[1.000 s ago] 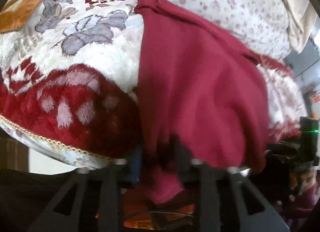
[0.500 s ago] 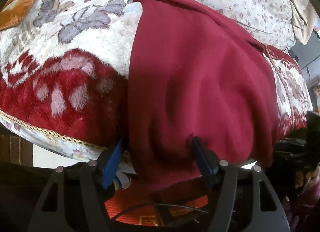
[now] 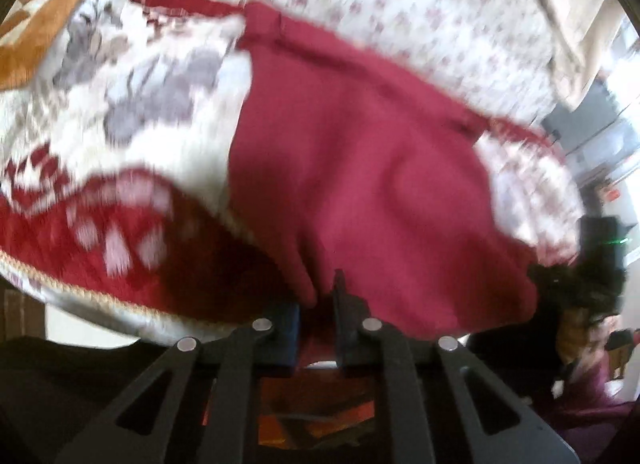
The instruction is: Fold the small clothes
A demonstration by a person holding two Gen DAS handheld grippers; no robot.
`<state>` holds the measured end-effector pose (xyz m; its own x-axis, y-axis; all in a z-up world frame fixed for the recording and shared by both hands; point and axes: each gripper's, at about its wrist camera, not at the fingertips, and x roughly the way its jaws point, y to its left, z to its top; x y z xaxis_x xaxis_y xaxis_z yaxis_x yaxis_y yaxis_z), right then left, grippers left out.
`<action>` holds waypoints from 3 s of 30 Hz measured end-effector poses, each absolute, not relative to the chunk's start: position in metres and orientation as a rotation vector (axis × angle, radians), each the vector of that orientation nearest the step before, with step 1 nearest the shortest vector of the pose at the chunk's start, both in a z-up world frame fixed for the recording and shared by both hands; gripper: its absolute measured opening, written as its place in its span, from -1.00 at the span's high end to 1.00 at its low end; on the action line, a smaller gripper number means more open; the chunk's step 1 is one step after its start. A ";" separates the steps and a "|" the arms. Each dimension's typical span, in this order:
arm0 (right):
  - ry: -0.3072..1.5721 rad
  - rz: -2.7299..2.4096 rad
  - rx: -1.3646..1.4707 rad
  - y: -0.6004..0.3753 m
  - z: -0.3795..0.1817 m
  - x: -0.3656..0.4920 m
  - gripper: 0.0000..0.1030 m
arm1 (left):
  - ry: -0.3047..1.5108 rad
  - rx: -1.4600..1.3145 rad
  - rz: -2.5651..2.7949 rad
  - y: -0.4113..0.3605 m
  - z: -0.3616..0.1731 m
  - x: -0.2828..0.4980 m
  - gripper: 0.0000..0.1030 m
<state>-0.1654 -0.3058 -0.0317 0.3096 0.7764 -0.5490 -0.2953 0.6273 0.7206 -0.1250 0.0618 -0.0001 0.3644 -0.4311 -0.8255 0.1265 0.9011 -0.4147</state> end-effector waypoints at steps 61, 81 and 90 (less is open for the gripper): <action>0.921 0.394 0.618 -0.385 -0.047 0.111 0.59 | 0.992 -0.251 -0.138 0.002 -0.022 0.184 0.69; 0.988 0.243 0.418 -0.353 -0.052 0.141 -0.24 | 1.088 -0.248 0.026 0.035 -0.053 0.200 -0.69; 0.962 0.235 0.513 -0.379 -0.033 0.109 -0.48 | 1.030 -0.268 -0.075 0.052 -0.024 0.173 -0.69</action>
<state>0.1088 -0.3789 -0.0334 0.5582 0.4115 -0.7205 0.0333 0.8566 0.5149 0.1728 0.0518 -0.0237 0.5155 -0.1869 -0.8363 -0.0639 0.9648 -0.2550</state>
